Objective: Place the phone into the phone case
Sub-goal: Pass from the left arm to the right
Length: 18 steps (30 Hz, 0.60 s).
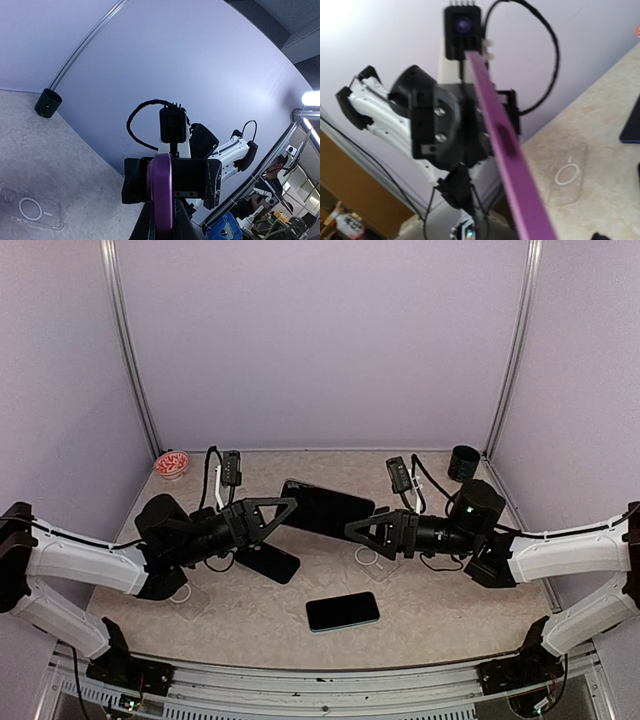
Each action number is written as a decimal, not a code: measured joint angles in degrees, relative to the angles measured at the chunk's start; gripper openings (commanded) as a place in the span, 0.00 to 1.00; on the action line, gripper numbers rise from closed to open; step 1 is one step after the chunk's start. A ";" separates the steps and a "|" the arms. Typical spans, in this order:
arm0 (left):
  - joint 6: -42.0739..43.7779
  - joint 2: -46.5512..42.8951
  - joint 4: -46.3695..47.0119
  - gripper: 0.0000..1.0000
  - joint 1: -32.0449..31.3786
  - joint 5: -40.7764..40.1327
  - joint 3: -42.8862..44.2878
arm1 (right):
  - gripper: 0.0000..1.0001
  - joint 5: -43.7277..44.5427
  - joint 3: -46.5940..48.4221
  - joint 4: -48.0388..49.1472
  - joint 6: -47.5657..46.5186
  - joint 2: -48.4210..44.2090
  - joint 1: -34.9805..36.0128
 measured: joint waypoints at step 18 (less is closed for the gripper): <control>-0.83 3.80 1.95 0.00 -0.96 -3.28 0.00 | 0.88 -1.29 0.48 10.88 8.41 4.22 0.55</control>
